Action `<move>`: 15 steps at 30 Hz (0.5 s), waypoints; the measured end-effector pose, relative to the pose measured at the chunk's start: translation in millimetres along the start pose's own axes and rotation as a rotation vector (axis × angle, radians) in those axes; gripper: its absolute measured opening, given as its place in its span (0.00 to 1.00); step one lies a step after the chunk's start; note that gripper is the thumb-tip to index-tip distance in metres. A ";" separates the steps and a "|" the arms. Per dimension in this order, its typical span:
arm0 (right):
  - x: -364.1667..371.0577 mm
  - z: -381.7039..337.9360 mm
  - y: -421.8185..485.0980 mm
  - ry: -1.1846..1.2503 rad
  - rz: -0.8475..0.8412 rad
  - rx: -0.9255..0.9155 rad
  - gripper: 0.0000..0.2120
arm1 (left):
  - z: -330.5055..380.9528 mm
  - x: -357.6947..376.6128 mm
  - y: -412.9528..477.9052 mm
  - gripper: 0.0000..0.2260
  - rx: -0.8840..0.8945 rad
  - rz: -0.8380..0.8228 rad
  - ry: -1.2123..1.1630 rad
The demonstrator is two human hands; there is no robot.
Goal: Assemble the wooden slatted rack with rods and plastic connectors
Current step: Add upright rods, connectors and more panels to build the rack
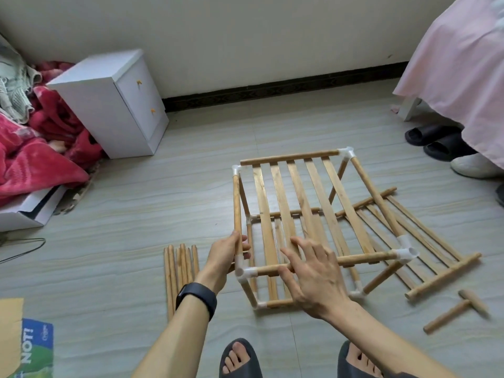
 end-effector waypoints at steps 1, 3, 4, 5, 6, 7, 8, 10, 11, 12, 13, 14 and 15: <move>-0.5 0.8 2.9 0.008 0.006 -0.002 0.20 | 2.3 -0.4 3.8 0.17 -0.005 0.001 0.013; -3.3 6.1 9.3 0.033 0.010 0.001 0.18 | 5.0 3.2 3.9 0.19 -0.008 -0.023 0.082; -3.7 9.9 11.6 0.044 0.007 0.000 0.18 | 6.8 4.4 1.3 0.19 -0.002 -0.039 0.144; -4.6 12.8 13.2 0.045 0.007 -0.014 0.18 | 8.4 3.9 -3.0 0.19 0.004 -0.057 0.224; -4.1 15.7 15.4 0.039 0.004 -0.035 0.17 | 8.9 2.5 -8.6 0.19 0.006 -0.077 0.297; -3.4 19.2 18.1 0.038 0.001 -0.048 0.18 | 7.3 1.6 -14.0 0.19 0.002 -0.105 0.339; -3.4 23.9 22.5 0.042 -0.001 -0.044 0.20 | 4.3 1.9 -19.6 0.19 -0.014 -0.138 0.351; -4.1 36.1 35.3 0.051 -0.009 -0.005 0.26 | -2.1 3.8 -29.9 0.18 -0.048 -0.161 0.347; -5.6 43.7 42.7 0.041 -0.011 0.028 0.28 | -3.8 6.5 -33.4 0.18 -0.052 -0.153 0.339; -8.0 53.1 48.5 0.032 -0.018 0.075 0.30 | -4.5 12.9 -37.3 0.17 -0.052 -0.155 0.332; -9.8 66.3 52.9 0.034 -0.027 0.140 0.30 | -4.8 22.9 -41.2 0.16 -0.045 -0.179 0.343; -11.1 81.8 56.2 0.053 -0.049 0.222 0.29 | -3.1 36.0 -46.5 0.14 -0.026 -0.221 0.361; -14.7 97.6 57.3 0.075 -0.064 0.308 0.27 | -1.5 49.0 -50.3 0.11 0.001 -0.275 0.387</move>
Point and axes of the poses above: each hand's wrist, its own y-axis towards the middle knuckle, its own x-axis out of the palm, z = x × y, the point moved 10 cm from there along y, towards the middle knuckle, and after that the axes turned 4 degrees about -z, right-handed, at the moved point
